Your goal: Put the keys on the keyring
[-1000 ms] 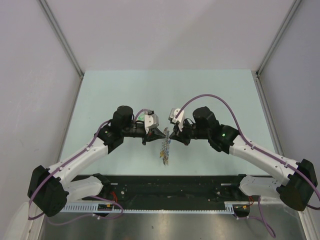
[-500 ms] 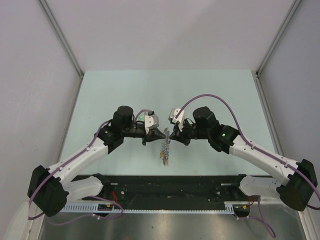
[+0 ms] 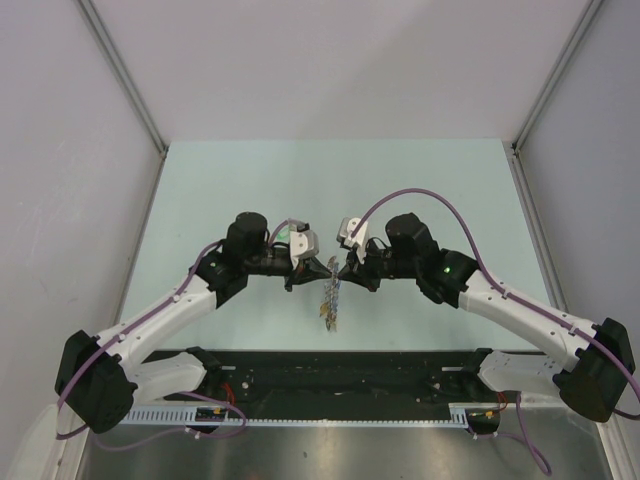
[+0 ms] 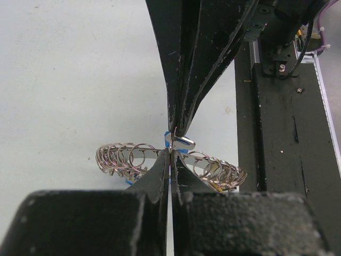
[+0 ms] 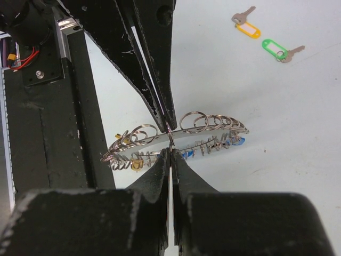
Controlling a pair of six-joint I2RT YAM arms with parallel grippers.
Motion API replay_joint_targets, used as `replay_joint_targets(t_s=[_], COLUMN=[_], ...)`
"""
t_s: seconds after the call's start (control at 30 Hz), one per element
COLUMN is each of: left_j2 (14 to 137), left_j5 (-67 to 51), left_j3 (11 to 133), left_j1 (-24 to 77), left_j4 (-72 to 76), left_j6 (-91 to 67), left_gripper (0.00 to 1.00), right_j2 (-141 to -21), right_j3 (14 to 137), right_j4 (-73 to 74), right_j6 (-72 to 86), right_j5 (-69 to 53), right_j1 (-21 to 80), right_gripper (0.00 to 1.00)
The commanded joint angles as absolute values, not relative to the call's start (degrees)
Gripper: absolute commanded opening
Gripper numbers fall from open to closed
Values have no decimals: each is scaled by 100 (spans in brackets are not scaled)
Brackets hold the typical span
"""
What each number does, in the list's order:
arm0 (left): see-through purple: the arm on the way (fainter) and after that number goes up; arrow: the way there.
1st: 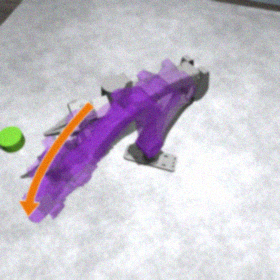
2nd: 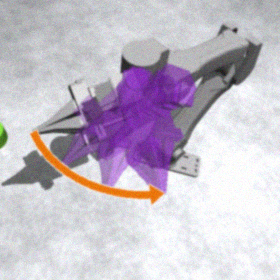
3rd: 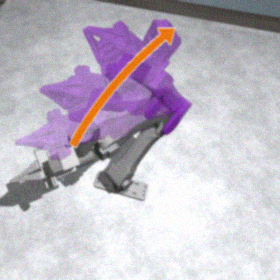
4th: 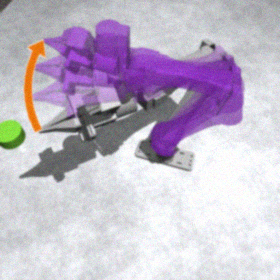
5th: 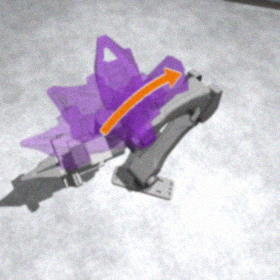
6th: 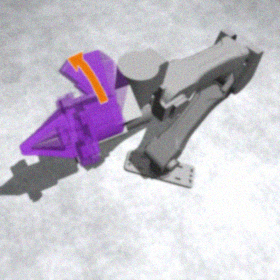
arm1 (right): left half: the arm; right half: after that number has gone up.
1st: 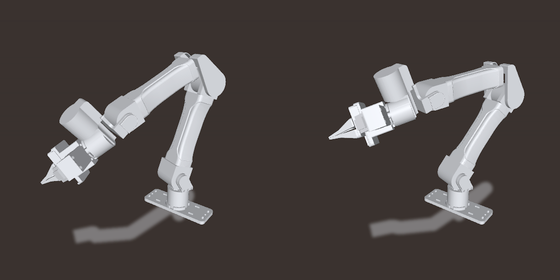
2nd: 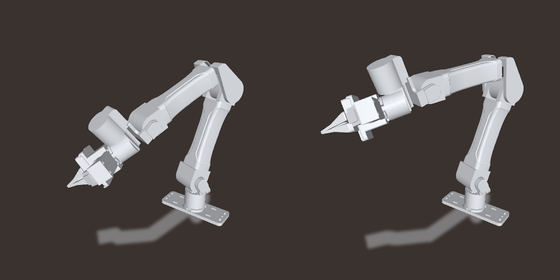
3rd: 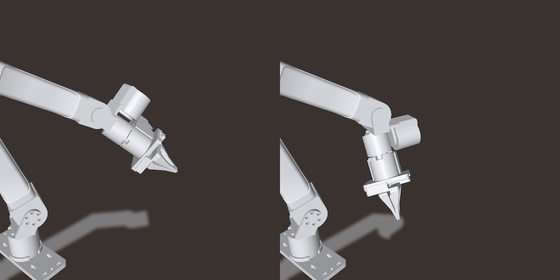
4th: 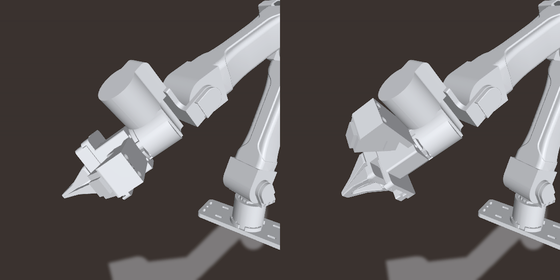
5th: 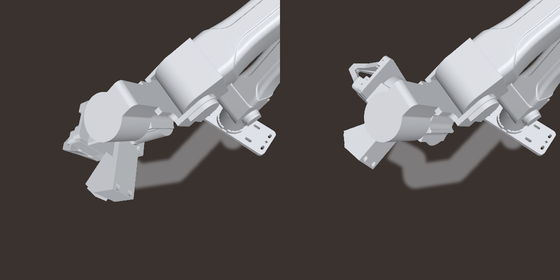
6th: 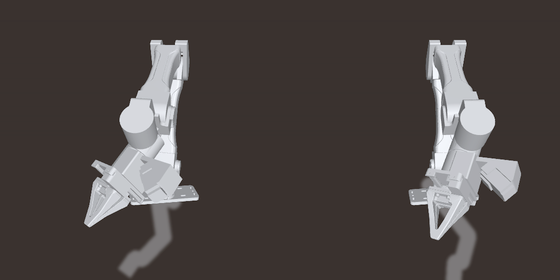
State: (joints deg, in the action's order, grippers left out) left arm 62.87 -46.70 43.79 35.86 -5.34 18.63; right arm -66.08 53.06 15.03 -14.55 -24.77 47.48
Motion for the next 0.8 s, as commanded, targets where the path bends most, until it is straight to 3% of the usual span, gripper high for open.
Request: replay_joint_targets(t_s=[0.0, 0.77], left_j2=[6143, 6100], left_j5=[-4878, -4922], left_j3=[4412, 4395], left_j1=[3639, 3639], left_j4=[-413, -360], left_j6=[2083, 2048], left_gripper=[0, 0], right_j2=[-6565, -6495], right_j3=[5572, 5563], right_j4=[1283, 1450], right_j6=[-1345, -1336], right_j5=[-2514, -2487], right_j1=[4737, 4729], right_gripper=[0, 0])
